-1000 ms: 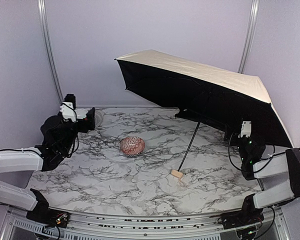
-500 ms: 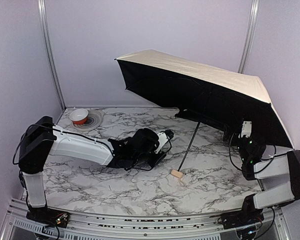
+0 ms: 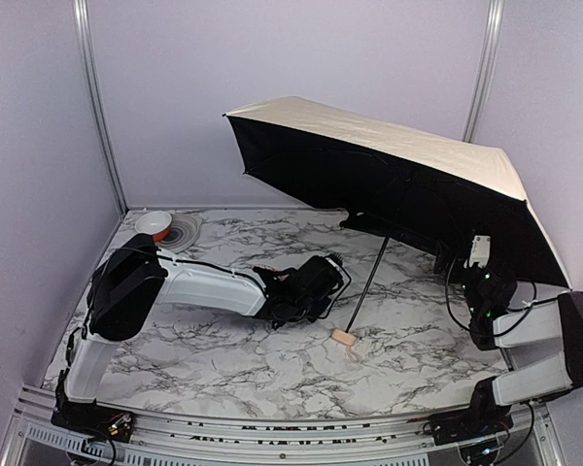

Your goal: Put away the umbrella

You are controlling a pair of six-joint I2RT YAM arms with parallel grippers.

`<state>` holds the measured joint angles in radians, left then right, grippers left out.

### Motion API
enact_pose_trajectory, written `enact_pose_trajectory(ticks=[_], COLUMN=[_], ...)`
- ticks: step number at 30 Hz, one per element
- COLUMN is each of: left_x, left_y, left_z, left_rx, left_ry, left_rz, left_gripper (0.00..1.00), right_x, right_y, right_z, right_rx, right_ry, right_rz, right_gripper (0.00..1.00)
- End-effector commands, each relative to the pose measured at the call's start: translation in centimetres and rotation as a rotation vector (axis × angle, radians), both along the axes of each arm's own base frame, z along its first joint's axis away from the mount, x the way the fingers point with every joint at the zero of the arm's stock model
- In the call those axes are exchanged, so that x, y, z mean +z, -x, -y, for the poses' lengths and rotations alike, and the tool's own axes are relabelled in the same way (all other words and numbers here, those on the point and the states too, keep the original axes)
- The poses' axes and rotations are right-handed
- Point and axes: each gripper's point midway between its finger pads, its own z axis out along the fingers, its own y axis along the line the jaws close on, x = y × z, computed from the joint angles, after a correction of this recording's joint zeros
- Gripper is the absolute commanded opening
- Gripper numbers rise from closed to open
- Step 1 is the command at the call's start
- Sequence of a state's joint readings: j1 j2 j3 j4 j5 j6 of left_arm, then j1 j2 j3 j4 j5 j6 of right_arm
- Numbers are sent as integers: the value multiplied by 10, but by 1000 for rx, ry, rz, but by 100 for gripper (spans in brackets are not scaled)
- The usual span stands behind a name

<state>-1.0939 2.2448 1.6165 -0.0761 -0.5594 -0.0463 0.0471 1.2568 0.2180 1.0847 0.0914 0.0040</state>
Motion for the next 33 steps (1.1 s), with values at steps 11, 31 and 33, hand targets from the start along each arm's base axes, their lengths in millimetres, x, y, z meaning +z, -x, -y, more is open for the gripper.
enact_pose_trajectory(ticks=[11, 31, 33], left_x=[-35, -58, -58], left_y=[-37, -77, -84], left_z=[-50, -190, -202], left_rx=[184, 473, 496], left_ry=[-218, -244, -221], left_rz=[40, -58, -80], left_gripper=[23, 15, 15], right_x=[5, 4, 5], right_y=[2, 2, 2], right_z=[5, 6, 5], right_rx=[-33, -33, -33], right_ry=[-18, -18, -18], right_rz=[24, 19, 20], right_gripper=[100, 100, 100])
